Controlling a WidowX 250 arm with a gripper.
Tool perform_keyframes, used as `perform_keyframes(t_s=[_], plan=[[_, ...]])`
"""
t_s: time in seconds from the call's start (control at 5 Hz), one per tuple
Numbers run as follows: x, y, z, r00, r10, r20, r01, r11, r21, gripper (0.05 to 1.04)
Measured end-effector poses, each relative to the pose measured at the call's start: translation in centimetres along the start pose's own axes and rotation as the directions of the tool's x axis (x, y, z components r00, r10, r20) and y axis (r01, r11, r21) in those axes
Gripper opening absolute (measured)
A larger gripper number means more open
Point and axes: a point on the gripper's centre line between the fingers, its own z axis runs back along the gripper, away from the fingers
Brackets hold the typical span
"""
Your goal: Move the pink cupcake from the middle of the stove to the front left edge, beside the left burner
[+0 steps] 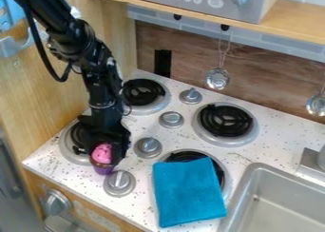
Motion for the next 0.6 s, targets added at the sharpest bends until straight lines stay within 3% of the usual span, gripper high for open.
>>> perform_keyframes(t_s=[0.4, 0.6], plan=[[1.5, -2.0, 3.3, 0.997, -0.058, 0.057, 0.059, 0.998, -0.015, 1.001], [1.8, -2.4, 5.6, 0.992, -0.066, 0.108, 0.070, 0.997, -0.034, 1.001]])
